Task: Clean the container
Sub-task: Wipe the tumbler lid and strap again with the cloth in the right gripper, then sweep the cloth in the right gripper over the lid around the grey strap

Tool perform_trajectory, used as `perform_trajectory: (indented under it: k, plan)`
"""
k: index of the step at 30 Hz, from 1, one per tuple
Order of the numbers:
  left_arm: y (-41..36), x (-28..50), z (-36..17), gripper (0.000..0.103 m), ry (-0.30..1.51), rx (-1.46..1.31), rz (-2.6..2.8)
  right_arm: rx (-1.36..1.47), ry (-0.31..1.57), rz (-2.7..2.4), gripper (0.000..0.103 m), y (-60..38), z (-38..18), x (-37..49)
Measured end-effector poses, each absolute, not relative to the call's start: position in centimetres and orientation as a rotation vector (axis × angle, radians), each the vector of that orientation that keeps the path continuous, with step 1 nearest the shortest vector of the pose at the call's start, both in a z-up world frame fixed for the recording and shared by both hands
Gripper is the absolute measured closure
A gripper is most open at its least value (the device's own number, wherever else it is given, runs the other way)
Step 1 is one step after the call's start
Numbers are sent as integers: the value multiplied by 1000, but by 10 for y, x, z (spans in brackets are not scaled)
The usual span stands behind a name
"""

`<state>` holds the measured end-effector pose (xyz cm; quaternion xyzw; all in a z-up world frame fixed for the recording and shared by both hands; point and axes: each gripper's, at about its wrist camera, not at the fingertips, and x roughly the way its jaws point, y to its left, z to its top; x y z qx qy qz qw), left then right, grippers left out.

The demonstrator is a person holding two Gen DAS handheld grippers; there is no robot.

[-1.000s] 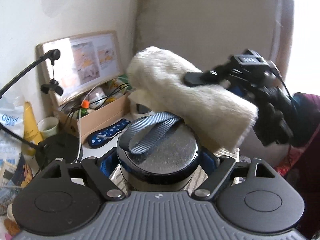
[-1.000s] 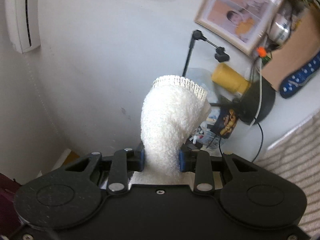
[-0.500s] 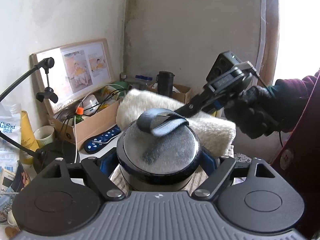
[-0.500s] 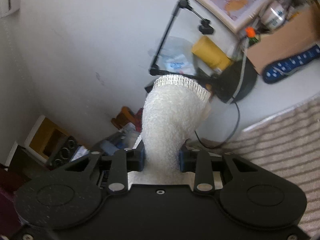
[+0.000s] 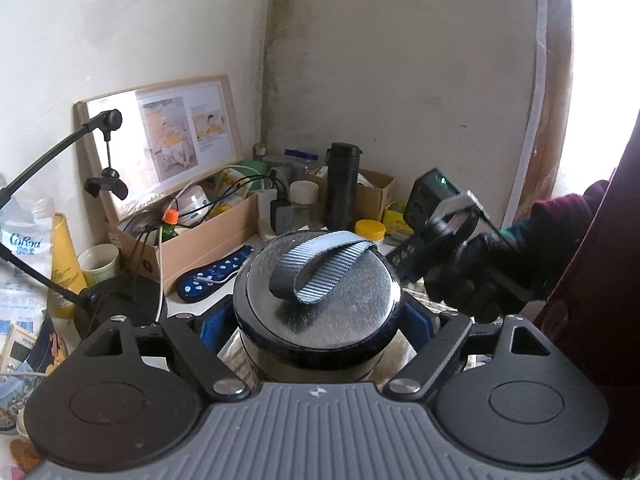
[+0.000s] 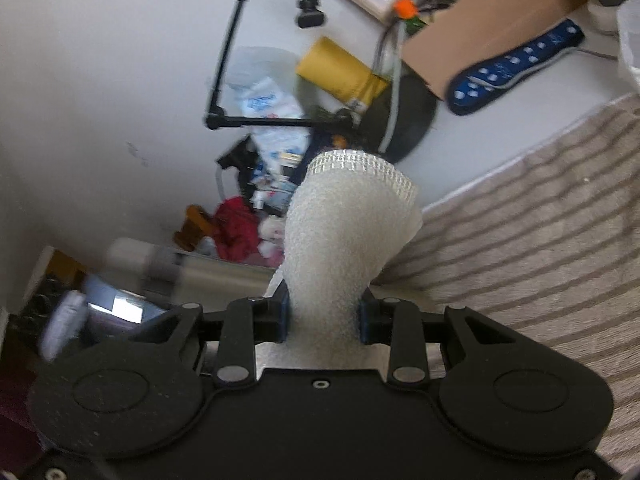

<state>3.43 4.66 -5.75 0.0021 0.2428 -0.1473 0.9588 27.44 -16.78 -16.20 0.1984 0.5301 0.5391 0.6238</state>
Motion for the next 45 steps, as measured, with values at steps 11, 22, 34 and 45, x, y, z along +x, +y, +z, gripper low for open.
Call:
perform_trajectory:
  k: [11,22,34,45]
  plan:
    - [43,40,-54,19,529,12,-269,323,1188,1135,73,-163,-209,276]
    - [39,52,-50,20,590,96,-308,148,1064,1121,73,-161,-224,266]
    - [42,72,-44,20,621,240,-487,520,1152,1193,73,-178,-202,274]
    - [34,108,-36,20,680,456,-783,784,1060,1336,73,-206,-156,265]
